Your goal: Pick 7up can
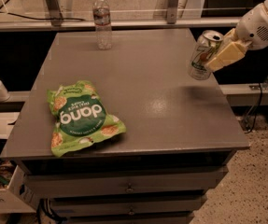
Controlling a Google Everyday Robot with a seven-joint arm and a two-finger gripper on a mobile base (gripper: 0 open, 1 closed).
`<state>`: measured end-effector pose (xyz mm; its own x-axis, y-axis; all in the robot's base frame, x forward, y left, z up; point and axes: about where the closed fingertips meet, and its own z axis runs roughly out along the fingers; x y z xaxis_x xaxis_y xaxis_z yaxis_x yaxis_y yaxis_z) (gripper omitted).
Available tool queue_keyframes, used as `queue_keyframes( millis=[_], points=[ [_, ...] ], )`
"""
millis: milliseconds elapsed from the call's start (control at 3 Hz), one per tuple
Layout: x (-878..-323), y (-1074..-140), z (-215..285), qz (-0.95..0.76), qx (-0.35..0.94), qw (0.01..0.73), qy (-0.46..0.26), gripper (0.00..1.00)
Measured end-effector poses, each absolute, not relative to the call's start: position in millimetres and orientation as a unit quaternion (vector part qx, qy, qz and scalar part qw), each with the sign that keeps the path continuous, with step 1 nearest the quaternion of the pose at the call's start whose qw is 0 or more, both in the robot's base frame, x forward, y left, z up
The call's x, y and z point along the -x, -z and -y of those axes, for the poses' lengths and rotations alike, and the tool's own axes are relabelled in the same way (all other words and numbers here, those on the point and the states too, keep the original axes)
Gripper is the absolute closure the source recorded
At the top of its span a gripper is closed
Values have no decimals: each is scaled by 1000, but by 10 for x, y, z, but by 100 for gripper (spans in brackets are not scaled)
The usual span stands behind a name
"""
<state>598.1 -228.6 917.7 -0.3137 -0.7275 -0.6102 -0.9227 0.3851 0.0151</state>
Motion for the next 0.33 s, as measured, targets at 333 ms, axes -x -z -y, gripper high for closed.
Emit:
queue_keyframes(
  millis=[333],
  points=[
    [-5984,-9174,2285,-789,523,264,-185,100]
  ],
)
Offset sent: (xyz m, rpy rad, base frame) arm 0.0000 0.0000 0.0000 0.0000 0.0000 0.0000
